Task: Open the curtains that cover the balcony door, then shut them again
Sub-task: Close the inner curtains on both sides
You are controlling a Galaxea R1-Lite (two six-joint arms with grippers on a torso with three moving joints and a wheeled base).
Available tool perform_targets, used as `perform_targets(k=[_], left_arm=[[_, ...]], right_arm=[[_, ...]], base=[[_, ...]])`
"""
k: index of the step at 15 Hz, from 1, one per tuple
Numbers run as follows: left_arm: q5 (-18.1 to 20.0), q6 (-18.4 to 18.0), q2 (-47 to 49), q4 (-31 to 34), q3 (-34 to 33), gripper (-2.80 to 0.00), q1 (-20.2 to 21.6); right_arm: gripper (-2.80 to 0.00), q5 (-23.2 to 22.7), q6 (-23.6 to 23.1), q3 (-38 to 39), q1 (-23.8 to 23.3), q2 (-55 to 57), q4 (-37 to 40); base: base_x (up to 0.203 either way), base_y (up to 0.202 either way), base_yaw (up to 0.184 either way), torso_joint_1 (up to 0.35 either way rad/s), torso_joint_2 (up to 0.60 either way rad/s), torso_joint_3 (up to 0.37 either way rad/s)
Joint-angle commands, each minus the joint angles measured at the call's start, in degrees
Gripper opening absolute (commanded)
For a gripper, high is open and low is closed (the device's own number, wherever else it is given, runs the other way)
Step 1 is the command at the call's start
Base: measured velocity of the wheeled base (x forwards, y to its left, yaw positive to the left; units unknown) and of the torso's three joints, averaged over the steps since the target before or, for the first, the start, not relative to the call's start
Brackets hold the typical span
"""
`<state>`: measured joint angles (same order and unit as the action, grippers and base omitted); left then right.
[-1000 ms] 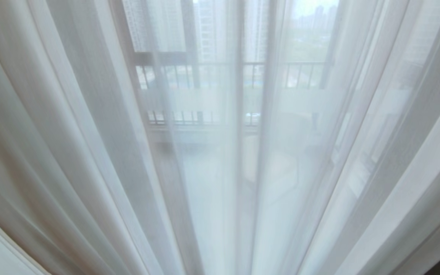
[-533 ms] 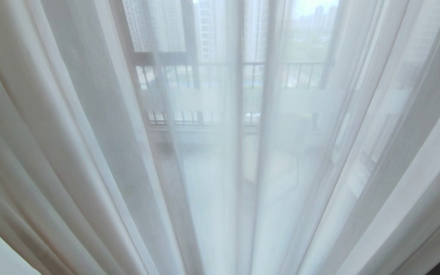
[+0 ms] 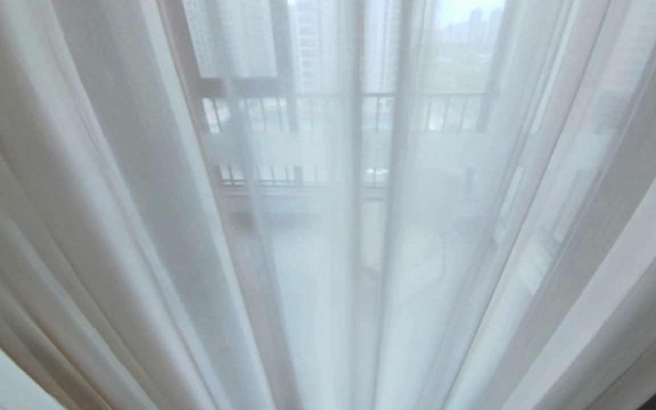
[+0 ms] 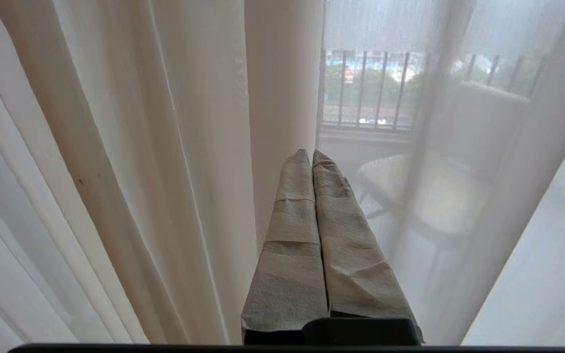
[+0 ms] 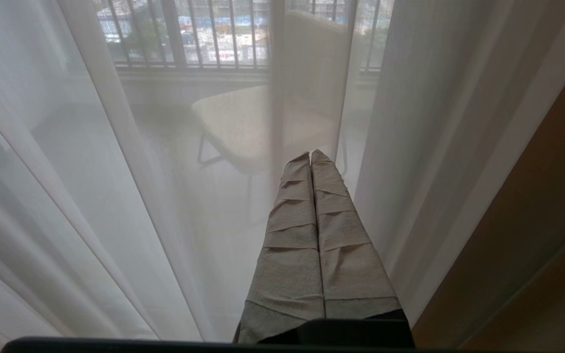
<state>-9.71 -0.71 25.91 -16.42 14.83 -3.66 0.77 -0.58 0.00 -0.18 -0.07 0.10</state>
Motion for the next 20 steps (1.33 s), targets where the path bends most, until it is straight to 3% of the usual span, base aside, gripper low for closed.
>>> perform_targets(k=[1,4,10,14,20], left_arm=[[0.93,0.0,-1.58,-0.11,-2.13,-2.8,-0.01],[3.47,0.02,-3.51,0.14,-4.92,-2.8,0.15],[7.76,-0.1,-16.68,9.71,-10.87,-2.8,2.76],[8.48,-0.16,-25.74,13.38,-14.77,-2.8,3.62],[8.57,-1.14,-25.91,14.23,-14.83,-2.8,3.66]], right_arm=[[-2.8,0.02,-0.04,0.0,0.01,0.07,-0.01],[-2.8,0.02,-0.04,0.0,0.01,0.07,-0.01],[-2.8,0.02,-0.04,0.0,0.01,0.07,-0.01],[-2.8,0.02,-0.04,0.0,0.01,0.07,-0.01],[-2.8,0.02,-0.04,0.0,0.01,0.07,-0.01]], base=[[0.0,0.0,0.0,0.0,0.0,0.0],[0.0,0.0,0.0,0.0,0.0,0.0],[0.0,0.0,0.0,0.0,0.0,0.0],[0.0,0.0,0.0,0.0,0.0,0.0],[0.0,0.0,0.0,0.0,0.0,0.0]])
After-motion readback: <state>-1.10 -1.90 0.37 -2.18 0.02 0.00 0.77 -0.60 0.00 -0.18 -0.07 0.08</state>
